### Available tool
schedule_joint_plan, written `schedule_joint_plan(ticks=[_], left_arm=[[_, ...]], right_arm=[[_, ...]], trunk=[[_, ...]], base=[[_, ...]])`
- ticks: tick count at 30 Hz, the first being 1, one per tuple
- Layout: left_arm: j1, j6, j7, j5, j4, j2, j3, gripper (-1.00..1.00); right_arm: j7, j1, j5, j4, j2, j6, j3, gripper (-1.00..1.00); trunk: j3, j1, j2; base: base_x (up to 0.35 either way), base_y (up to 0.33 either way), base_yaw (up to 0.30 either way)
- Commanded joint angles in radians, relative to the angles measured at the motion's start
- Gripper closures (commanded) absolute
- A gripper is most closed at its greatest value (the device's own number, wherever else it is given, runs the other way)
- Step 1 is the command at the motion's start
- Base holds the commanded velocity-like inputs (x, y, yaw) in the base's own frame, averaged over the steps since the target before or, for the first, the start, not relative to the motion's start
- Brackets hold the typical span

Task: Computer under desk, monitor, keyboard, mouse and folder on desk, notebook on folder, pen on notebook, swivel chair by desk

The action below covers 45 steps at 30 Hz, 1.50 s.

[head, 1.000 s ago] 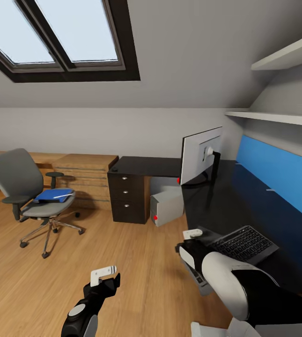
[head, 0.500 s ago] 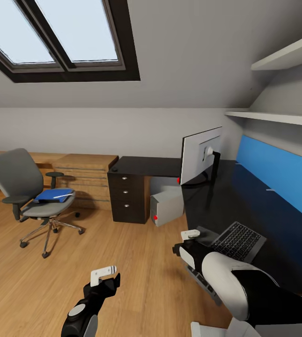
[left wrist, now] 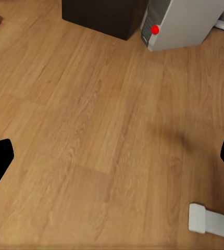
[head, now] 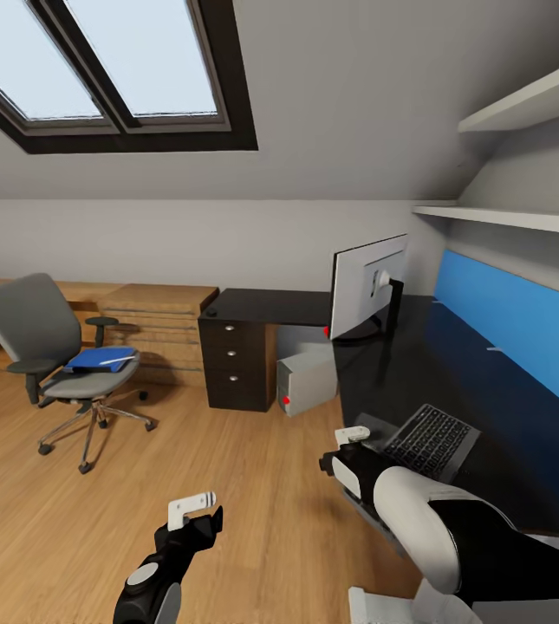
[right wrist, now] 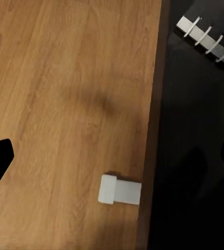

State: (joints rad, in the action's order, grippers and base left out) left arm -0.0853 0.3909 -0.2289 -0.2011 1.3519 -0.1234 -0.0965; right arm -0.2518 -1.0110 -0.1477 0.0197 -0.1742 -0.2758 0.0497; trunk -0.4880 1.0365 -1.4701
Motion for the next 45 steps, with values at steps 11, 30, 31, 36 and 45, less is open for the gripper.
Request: schedule_joint_plan(ticks=[11, 30, 31, 36, 45], left_arm=[[-0.001, 0.004, -0.010, -0.011, 0.002, -0.001, -0.003, -1.00], [-0.001, -0.001, -0.015, -0.012, 0.003, 0.001, -0.002, -1.00], [-0.001, -0.001, -0.015, -0.011, 0.003, 0.001, -0.002, -1.00], [-0.001, 0.000, -0.017, -0.011, 0.003, 0.000, -0.003, -1.00], [-0.001, 0.002, -0.017, -0.011, -0.002, -0.001, -0.005, -1.00]], right_arm=[[-0.003, -0.001, -0.010, 0.002, 0.000, -0.004, 0.006, -1.00], [-0.007, -0.001, -0.009, 0.000, 0.000, 0.115, 0.005, -1.00], [-0.007, -0.001, -0.009, 0.000, 0.000, 0.122, 0.005, -1.00], [-0.009, -0.001, -0.009, 0.000, 0.000, 0.197, 0.005, -1.00], [-0.013, 0.003, -0.002, -0.003, 0.000, 0.316, 0.007, -1.00]], trunk=[[-0.001, 0.000, -0.001], [0.015, -0.019, 0.034], [0.018, -0.023, 0.041], [0.033, -0.042, 0.076], [0.062, -0.077, 0.139]], base=[[-0.158, -0.145, 0.000], [-0.049, -0.061, 0.000], [0.000, 0.000, 0.000], [0.000, 0.000, 0.000], [0.000, 0.000, 0.000]])
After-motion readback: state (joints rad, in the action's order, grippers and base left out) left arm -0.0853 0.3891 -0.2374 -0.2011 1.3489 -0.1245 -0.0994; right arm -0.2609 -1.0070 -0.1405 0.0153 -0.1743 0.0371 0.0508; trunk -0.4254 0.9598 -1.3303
